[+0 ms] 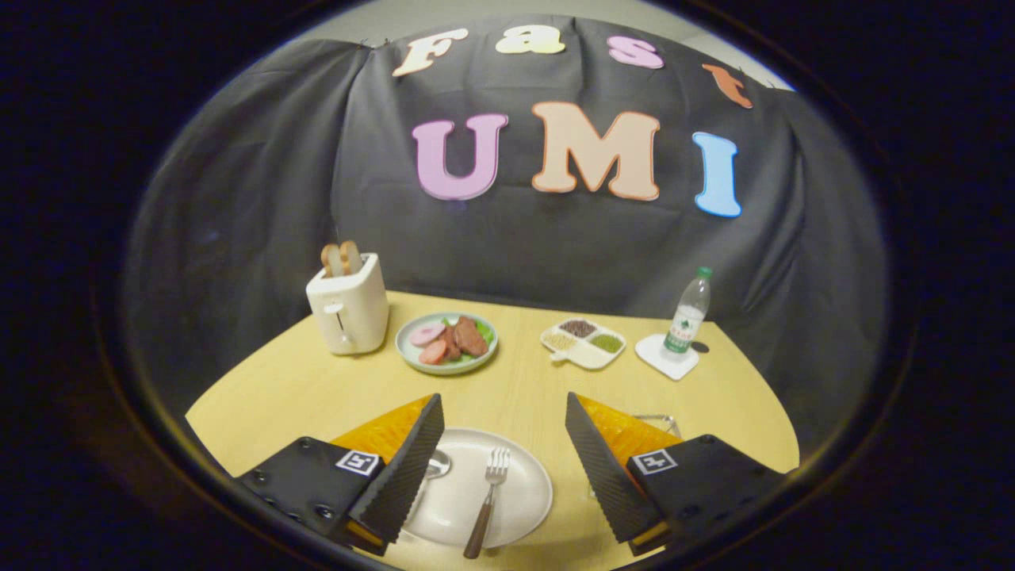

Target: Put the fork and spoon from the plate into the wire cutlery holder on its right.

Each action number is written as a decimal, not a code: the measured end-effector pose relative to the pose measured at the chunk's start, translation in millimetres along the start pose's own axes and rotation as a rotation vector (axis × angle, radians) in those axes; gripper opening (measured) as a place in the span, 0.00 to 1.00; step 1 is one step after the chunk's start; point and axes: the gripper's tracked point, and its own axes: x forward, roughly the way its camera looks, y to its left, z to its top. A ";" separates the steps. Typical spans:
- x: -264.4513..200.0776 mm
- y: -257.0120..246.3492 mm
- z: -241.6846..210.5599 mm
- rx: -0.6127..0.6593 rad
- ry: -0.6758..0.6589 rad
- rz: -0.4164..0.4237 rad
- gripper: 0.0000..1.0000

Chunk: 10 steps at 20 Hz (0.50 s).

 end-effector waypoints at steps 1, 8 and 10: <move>2.9 3.1 -11.0 -0.006 0.027 0.006 0.99; 23.3 3.5 -91.2 -0.026 0.232 0.010 0.99; 24.6 5.1 -109.5 -0.036 0.279 0.016 0.99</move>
